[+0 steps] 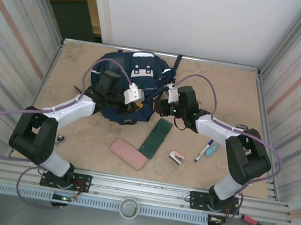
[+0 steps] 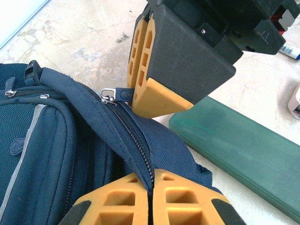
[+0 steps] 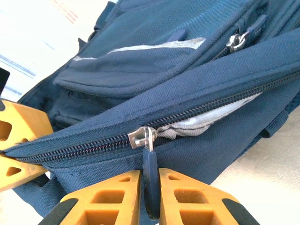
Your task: Pack books, pencil case, and school supplies into a backpack
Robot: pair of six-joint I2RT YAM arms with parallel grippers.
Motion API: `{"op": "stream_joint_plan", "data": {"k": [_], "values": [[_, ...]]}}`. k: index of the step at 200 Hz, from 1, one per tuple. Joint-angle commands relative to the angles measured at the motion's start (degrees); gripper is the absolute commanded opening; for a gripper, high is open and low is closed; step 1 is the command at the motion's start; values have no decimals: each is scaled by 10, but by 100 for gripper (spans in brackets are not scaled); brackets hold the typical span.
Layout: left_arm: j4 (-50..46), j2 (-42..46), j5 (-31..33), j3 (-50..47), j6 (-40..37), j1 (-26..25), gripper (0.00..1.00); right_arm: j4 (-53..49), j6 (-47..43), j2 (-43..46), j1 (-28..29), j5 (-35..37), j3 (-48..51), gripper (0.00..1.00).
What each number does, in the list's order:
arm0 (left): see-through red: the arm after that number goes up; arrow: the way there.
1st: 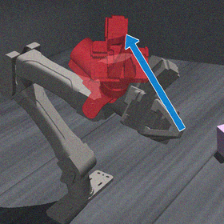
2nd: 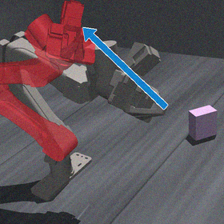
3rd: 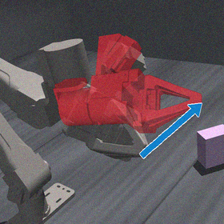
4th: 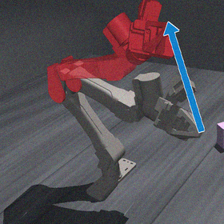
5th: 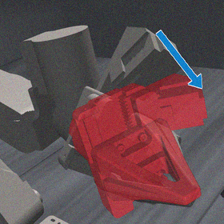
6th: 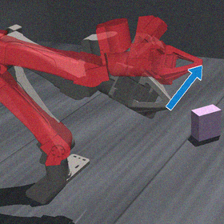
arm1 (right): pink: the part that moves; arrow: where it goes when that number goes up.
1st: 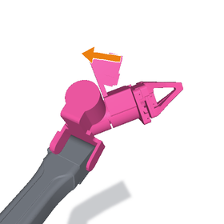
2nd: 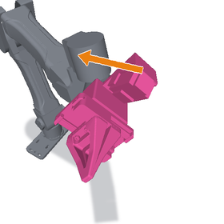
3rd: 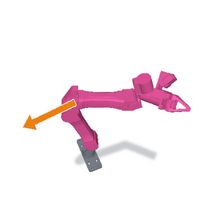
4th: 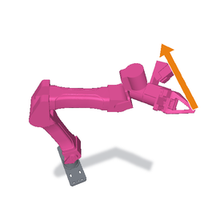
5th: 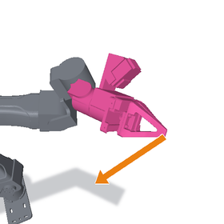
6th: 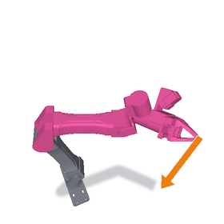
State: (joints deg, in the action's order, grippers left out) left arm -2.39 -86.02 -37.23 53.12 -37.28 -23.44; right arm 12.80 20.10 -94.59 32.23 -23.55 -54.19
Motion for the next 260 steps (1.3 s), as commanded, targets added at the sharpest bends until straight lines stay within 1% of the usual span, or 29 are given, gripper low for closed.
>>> {"op": "stream_joint_plan", "data": {"k": [1,19,47,71,100,139,160,185,206,219,231,240,260], "values": [[17,15,-26,25,-10,-9,0,3,-21,-6,-2,-23,-33,16],[15,16,-24,24,-10,-9,0,-1,-22,-12,-1,-27,-37,15],[15,17,-22,24,-13,-9,0,-7,-20,-11,-1,-15,-35,5],[15,20,-19,24,-15,-9,0,-17,-18,-3,-3,3,-28,0],[18,23,-7,22,-16,-9,0,-20,-16,16,-7,8,-11,0],[26,23,38,16,-14,-6,0,-35,-19,51,-8,-10,5,0],[22,21,48,16,-18,-6,0,-48,-26,65,11,-22,3,0],[22,19,38,18,-17,-7,0,-65,-37,70,43,-26,-9,0],[18,17,35,21,-20,-9,0,-69,-38,71,55,-20,-13,0],[10,20,29,23,-23,-9,0,-89,-40,71,54,16,-18,0],[6,25,22,23,-24,-9,0,-115,-39,71,47,73,-22,0],[4,34,13,19,-26,-9,0,-130,-24,71,34,126,-23,0],[13,60,-15,6,-26,-5,0,-173,17,65,-2,216,-32,0]]}}
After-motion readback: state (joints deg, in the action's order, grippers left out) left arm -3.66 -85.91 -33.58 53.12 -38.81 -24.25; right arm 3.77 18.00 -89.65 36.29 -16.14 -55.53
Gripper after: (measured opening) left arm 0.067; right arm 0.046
